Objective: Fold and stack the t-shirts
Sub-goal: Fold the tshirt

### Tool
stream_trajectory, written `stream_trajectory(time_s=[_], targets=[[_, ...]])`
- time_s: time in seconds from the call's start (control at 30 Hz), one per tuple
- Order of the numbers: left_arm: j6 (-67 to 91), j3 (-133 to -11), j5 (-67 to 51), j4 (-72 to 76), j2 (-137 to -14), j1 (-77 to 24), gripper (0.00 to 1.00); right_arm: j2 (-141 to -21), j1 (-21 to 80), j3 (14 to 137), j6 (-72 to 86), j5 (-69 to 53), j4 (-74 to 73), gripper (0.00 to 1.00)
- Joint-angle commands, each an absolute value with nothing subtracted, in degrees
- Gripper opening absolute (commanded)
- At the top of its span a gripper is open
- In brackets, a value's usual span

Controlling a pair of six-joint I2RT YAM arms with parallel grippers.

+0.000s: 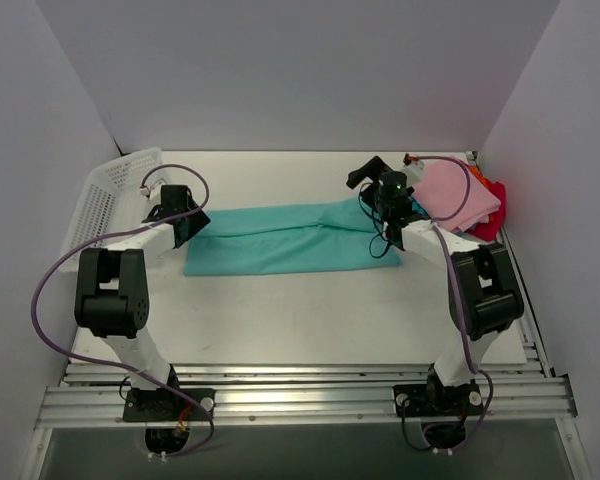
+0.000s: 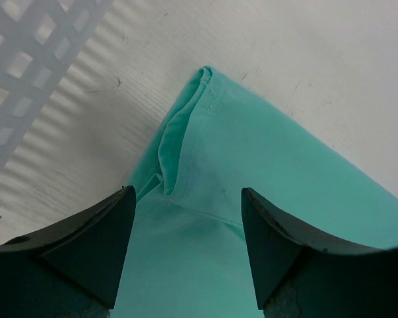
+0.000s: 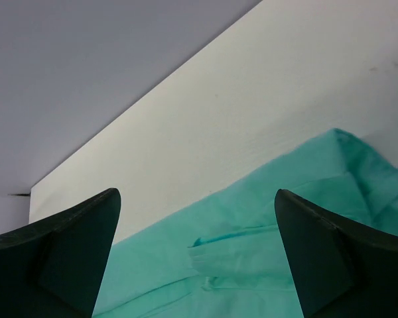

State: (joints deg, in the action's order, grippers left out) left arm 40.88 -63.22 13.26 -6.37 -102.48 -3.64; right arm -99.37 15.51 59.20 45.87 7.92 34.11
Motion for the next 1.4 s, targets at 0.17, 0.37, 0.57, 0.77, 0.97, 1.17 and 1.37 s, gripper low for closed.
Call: stream_trajectory(time_s=[0.17, 0.37, 0.57, 0.77, 0.97, 1.17, 1.37], targets=[[41.40, -62.49, 16.08, -2.47, -103.19, -0.26, 0.73, -107.31, 22.32, 66.79, 47.11, 4.66, 30.85, 0.96], [41.40, -61.96, 15.38, -1.76, -103.01, -0.26, 0.72, -110.21, 24.08, 66.80, 46.76, 4.57, 31.02, 0.96], [41.40, -61.17, 15.21, -1.15, -102.57, -0.26, 0.72, -114.17, 24.00, 68.64, 45.18, 4.83, 31.47, 0.94], [41.31, -60.73, 15.12, -0.97, -102.30, -0.26, 0.71, -116.97, 23.12, 73.56, 43.42, 5.54, 29.36, 0.94], [41.31, -61.00, 15.12, -0.97, -102.48, -0.26, 0.71, -117.95, 22.68, 75.94, 43.07, 4.22, 27.16, 0.93], [41.31, -61.26, 15.03, -0.97, -102.74, -0.26, 0.70, -118.56, 22.76, 74.80, 42.89, 3.43, 27.86, 0.84], [41.31, -61.35, 14.94, -0.97, -102.74, -0.26, 0.70, -119.35, 22.76, 73.74, 43.07, 2.02, 28.74, 0.78]])
